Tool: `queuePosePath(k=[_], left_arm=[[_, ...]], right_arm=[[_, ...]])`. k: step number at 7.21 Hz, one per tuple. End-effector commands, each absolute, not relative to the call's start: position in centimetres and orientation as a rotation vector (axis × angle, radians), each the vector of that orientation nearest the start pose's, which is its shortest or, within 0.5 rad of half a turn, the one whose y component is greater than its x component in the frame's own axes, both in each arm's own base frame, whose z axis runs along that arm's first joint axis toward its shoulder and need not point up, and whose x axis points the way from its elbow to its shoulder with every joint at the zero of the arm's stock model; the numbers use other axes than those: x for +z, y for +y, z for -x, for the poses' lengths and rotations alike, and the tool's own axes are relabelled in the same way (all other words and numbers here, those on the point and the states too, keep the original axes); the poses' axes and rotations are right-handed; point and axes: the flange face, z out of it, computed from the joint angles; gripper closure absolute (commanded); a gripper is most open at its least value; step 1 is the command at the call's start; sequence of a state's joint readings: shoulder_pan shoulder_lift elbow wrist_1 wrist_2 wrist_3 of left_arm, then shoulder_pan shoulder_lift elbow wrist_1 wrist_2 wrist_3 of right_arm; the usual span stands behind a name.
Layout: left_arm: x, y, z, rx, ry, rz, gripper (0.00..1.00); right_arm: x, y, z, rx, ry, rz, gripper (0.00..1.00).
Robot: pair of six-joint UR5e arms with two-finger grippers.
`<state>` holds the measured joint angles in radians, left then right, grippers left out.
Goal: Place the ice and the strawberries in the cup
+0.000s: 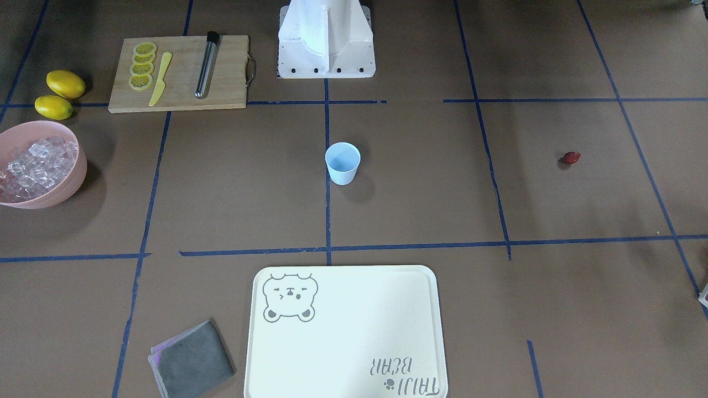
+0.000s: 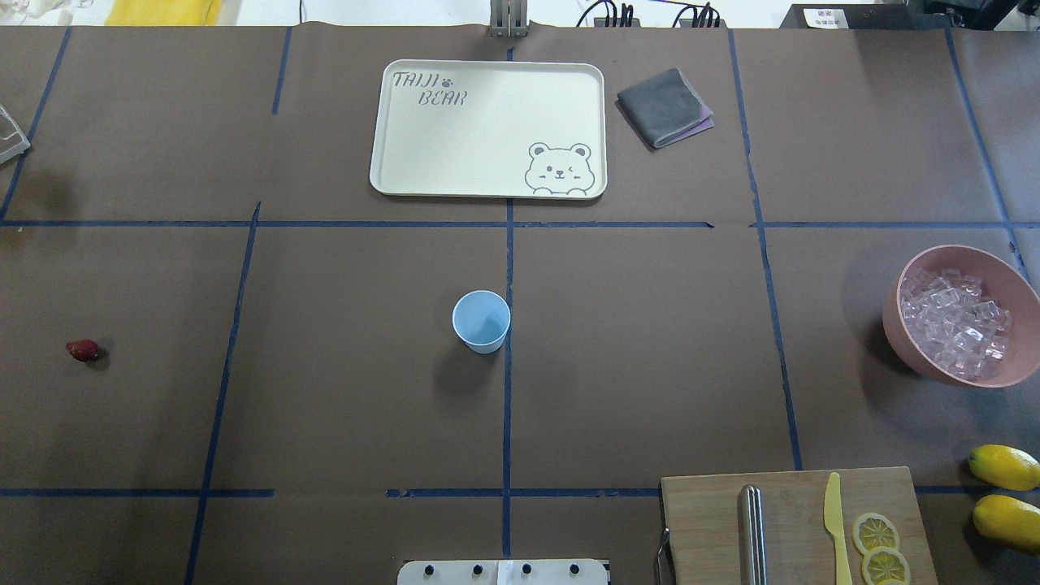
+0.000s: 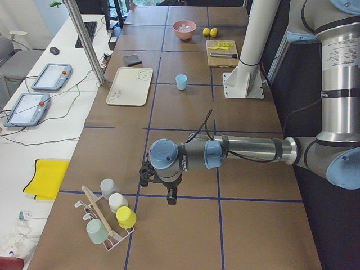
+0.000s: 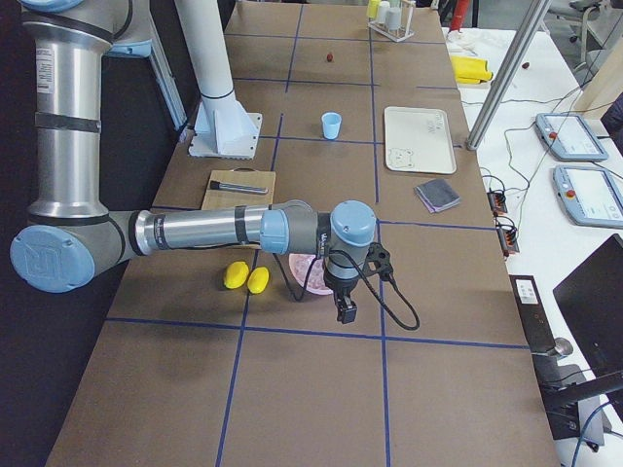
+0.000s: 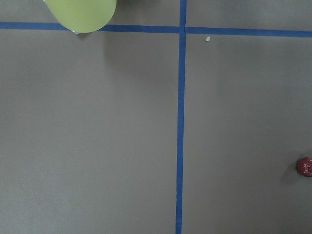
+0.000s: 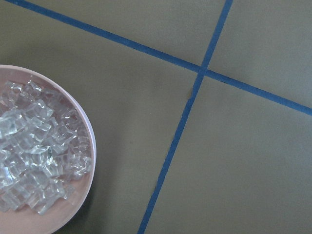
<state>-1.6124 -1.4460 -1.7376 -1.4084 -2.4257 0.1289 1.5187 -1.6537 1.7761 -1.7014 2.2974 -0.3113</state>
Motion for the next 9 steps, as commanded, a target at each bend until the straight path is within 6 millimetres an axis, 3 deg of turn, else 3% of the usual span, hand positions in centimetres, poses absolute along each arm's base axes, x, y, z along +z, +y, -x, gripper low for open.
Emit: queuePosePath(k=[1, 6, 8, 9], left_arm=[[63.3, -42.8, 7.5, 0.047, 0.86, 0.014, 0.0], [65.3, -41.7, 7.3, 0.028, 0.865, 0.055, 0.0], [64.1, -42.6, 7.3, 0.083, 0.857, -0.059, 0.0], [64.5, -42.2, 7.2, 0.086, 0.856, -0.075, 0.0]], right_arm=[[61.4, -45.4, -4.3, -0.311, -0.73, -0.071, 0.0], [60.7, -44.9, -3.7, -0.137, -0.82, -0.01, 0.0], [59.0, -45.0, -1.4, -0.179, -0.9, -0.022, 0.0], [56.9, -44.6, -0.3, -0.122, -0.895, -0.002, 0.0]])
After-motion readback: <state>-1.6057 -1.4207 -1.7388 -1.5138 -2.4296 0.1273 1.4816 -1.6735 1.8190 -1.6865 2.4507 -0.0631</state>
